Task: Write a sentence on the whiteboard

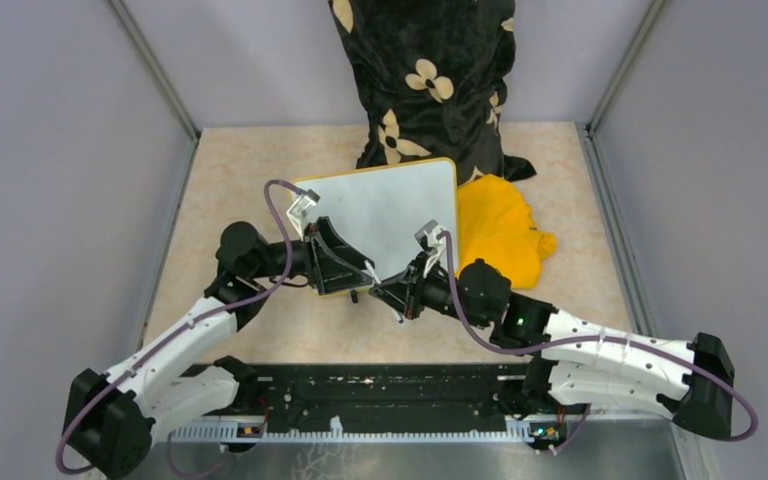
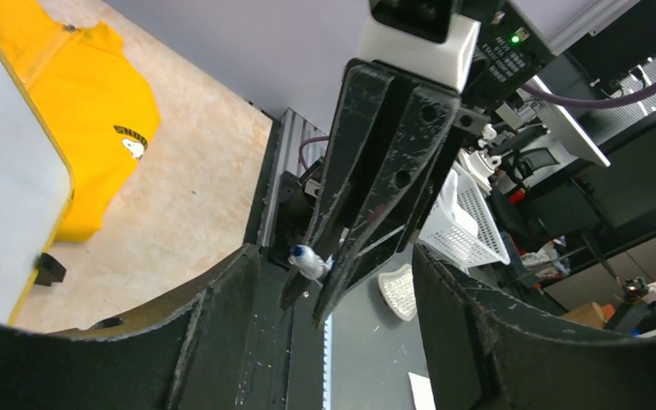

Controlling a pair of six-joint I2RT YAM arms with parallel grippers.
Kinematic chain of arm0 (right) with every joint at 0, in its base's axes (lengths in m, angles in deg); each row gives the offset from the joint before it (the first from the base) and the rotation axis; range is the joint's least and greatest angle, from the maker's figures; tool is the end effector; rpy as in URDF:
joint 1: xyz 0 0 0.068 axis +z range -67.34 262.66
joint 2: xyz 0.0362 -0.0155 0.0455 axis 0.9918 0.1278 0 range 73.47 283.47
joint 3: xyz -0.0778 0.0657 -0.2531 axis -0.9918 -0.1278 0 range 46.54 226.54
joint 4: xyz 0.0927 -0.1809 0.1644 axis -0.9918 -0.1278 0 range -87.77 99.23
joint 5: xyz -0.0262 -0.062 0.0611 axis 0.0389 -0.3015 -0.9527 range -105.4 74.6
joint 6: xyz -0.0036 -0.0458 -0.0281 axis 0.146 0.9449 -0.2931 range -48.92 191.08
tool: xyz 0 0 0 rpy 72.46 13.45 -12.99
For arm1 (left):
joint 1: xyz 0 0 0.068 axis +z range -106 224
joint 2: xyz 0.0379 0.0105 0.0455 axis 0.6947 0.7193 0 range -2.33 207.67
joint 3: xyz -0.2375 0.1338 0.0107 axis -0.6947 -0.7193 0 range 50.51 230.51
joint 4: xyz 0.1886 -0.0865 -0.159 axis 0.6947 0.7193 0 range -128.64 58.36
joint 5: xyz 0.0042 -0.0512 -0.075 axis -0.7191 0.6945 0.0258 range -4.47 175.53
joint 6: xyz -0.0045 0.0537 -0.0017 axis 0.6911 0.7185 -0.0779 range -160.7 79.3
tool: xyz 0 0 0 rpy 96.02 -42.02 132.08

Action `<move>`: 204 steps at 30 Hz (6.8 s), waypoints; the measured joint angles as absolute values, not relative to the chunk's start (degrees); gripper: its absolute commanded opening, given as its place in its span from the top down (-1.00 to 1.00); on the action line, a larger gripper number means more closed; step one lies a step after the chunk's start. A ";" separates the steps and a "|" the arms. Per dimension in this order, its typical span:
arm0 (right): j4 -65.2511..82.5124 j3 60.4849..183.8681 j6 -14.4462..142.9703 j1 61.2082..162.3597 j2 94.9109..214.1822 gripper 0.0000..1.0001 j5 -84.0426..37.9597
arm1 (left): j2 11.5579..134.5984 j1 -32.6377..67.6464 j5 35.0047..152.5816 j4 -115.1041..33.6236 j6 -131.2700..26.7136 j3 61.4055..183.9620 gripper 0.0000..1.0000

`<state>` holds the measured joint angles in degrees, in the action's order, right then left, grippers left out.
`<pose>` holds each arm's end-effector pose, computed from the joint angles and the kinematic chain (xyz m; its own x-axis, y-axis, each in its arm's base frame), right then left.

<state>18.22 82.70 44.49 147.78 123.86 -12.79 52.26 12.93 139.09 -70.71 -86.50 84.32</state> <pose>0.0910 0.1925 0.3049 -0.4314 0.1324 -0.8924 -0.7762 0.4497 0.4419 0.1656 -0.1332 0.3165 -0.5874 -0.1432 -0.7965 0.8050 -0.0017 -0.5933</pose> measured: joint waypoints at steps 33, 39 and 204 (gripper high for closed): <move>21.89 83.84 43.92 147.80 124.56 0.20 -16.83 | 52.59 10.46 137.39 -77.20 -92.36 81.98 1.00; 22.50 83.69 40.90 147.80 120.08 -0.39 -14.12 | 48.15 10.22 130.66 -79.67 -95.26 80.78 1.00; 29.37 86.11 32.12 143.23 120.64 1.00 -0.59 | 31.15 5.46 89.39 -59.65 -98.85 79.49 -0.94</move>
